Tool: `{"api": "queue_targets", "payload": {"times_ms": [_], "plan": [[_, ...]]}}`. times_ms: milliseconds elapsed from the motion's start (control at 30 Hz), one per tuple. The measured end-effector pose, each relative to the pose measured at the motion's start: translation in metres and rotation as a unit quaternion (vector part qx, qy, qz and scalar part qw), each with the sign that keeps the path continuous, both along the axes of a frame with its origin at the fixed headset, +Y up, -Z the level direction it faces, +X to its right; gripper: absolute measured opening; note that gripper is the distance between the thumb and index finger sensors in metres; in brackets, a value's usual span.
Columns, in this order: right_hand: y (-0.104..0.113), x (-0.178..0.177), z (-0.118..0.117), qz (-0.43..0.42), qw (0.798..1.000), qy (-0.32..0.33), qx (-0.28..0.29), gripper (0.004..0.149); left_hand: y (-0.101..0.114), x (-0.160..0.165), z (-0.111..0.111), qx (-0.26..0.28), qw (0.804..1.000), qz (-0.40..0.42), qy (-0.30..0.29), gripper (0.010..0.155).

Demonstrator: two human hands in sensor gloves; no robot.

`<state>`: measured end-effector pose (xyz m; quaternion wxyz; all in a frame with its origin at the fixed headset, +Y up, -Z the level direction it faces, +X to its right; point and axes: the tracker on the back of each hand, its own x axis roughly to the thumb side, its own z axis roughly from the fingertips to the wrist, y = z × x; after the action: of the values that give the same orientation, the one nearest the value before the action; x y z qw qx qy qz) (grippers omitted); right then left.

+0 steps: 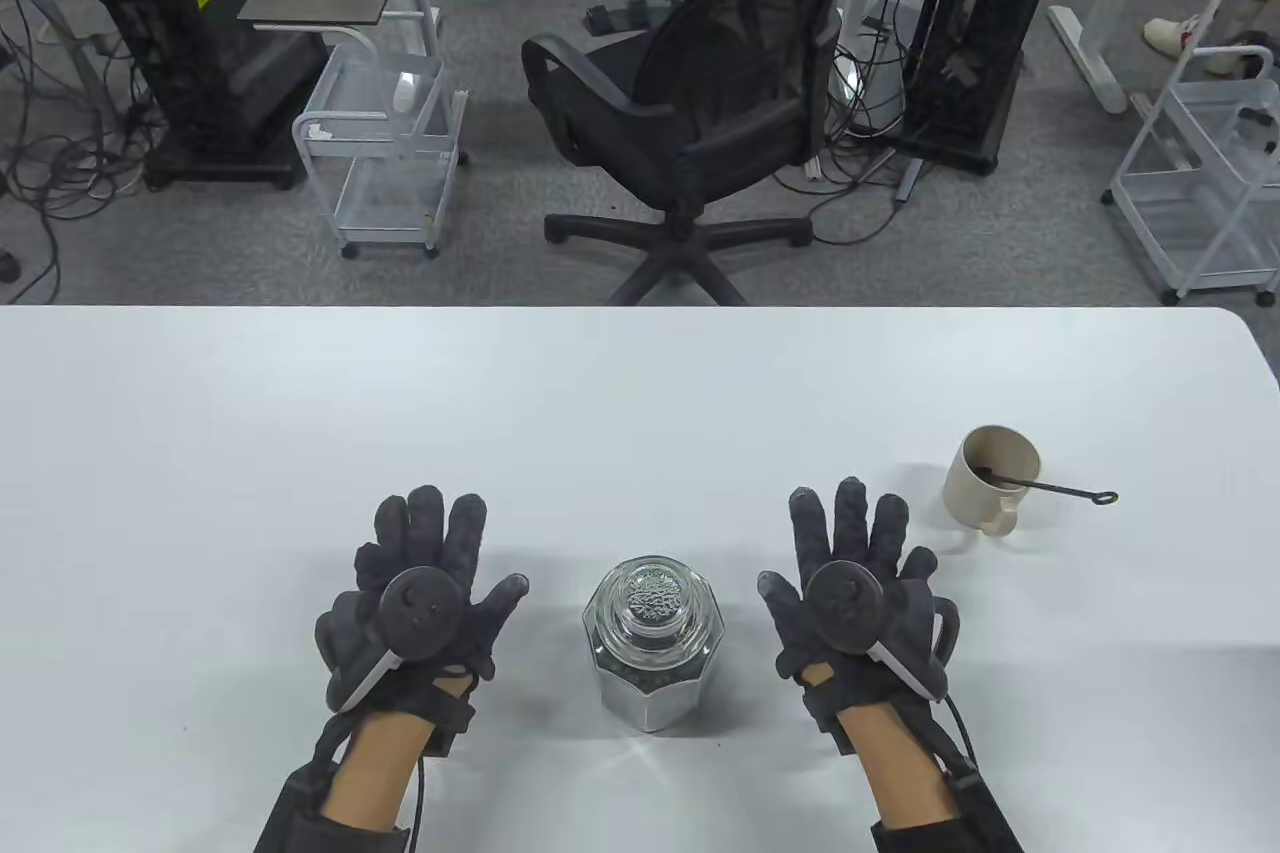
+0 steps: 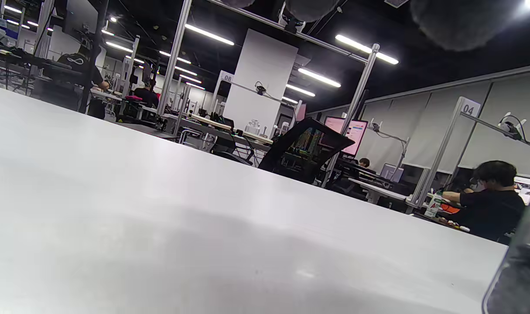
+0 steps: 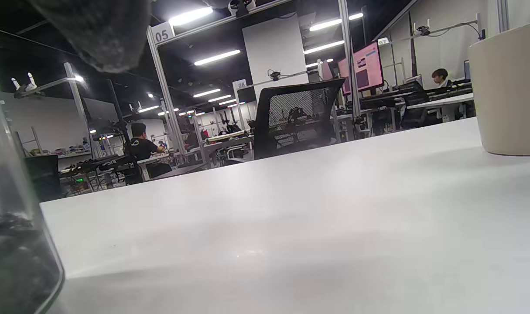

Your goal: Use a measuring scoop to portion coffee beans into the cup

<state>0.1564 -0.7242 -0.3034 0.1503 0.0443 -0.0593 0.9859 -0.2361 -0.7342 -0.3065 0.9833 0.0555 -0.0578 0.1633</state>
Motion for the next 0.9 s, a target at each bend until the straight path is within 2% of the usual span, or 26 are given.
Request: {"api": "queue_targets", "payload": {"times_ms": [467, 700, 800, 900], "plan": [[0.002, 0.007, 0.000, -0.025, 1.000, -0.010, 0.000, 0.079, 0.000, -0.001, 0.000, -0.001, 1.000, 0.013, -0.001, 0.086], [0.023, 0.000, 0.011, -0.095, 0.993, 0.014, 0.064, 0.077, 0.000, -0.003, 0.000, -0.007, 1.000, 0.018, 0.000, 0.085], [0.034, -0.014, 0.019, -0.154, 0.982, 0.053, 0.096, 0.076, 0.000, -0.003, 0.000, -0.011, 1.000, 0.019, -0.001, 0.085], [0.041, -0.027, 0.026, -0.176, 0.974, 0.086, 0.116, 0.074, 0.000, -0.003, 0.000, -0.014, 1.000, 0.021, -0.002, 0.085]]}}
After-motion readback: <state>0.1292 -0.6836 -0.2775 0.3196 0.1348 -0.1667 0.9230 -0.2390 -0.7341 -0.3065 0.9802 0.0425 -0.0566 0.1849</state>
